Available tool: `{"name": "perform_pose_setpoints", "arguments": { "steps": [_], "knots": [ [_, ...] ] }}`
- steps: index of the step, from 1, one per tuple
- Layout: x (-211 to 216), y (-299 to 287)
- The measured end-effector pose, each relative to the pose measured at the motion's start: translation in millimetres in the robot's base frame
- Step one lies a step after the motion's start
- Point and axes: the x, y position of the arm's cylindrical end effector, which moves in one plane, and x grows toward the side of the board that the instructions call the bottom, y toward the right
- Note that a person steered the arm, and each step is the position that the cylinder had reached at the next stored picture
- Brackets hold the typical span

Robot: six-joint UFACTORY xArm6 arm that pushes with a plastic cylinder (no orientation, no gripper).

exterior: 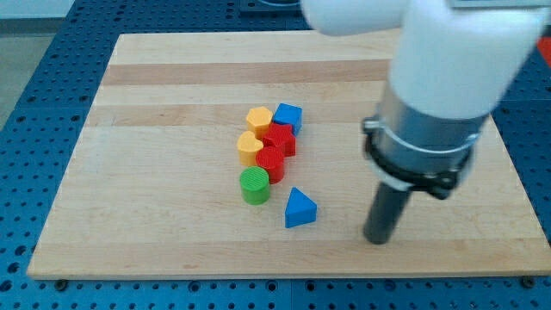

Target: Move the blue triangle to the right of the blue cube

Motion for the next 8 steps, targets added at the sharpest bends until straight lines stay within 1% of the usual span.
{"name": "perform_pose_setpoints", "arguments": {
  "steps": [1,2,3,4,5,6,7,8],
  "knots": [
    [0.0,-50.7],
    [6.9,-83.4],
    [19.4,-90.2],
    [9.6,-94.7],
    [-8.9,-94.7],
    [-8.6,-95.2],
    [-23.4,-82.4],
    [-73.1,-40.3]
  ]
}}
